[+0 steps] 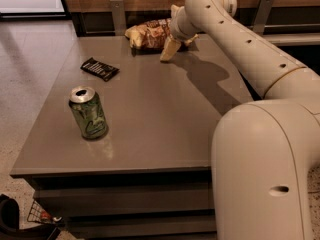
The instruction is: Pick brown chip bag
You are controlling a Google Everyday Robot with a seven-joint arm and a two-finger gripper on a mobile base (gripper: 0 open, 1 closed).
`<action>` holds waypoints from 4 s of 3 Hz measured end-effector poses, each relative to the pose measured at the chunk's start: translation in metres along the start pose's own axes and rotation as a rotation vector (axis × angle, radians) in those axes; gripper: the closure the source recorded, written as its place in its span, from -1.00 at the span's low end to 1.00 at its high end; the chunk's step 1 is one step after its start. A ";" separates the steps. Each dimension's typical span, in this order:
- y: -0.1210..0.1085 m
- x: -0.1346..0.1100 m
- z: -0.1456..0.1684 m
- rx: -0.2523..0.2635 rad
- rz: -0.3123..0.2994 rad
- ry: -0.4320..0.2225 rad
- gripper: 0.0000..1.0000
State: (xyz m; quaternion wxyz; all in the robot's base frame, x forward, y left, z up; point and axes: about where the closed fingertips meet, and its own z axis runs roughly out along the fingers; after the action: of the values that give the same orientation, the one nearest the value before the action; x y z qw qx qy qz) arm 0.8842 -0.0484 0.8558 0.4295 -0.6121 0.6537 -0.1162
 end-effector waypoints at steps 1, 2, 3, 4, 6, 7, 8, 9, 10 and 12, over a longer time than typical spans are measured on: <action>-0.004 -0.003 -0.004 0.001 0.000 -0.001 -1.00; -0.005 -0.004 -0.004 0.004 0.002 -0.005 -1.00; -0.006 -0.007 0.000 0.022 0.011 -0.025 -1.00; -0.006 -0.007 -0.001 0.022 0.011 -0.025 -1.00; -0.006 -0.007 -0.001 0.022 0.011 -0.025 -1.00; -0.006 -0.008 -0.001 0.022 0.011 -0.025 -1.00; -0.007 -0.008 -0.001 0.022 0.011 -0.025 -1.00; -0.007 -0.008 -0.001 0.022 0.011 -0.025 -1.00; -0.007 -0.008 -0.001 0.022 0.011 -0.025 -1.00; -0.040 -0.010 -0.020 0.116 -0.024 -0.026 -1.00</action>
Offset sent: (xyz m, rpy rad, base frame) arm 0.0160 0.0437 -0.0103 0.2106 -0.1492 0.0537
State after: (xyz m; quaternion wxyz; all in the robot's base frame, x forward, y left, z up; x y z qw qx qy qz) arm 0.8974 -0.0562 0.8991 0.4713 -0.5954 0.6329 -0.1509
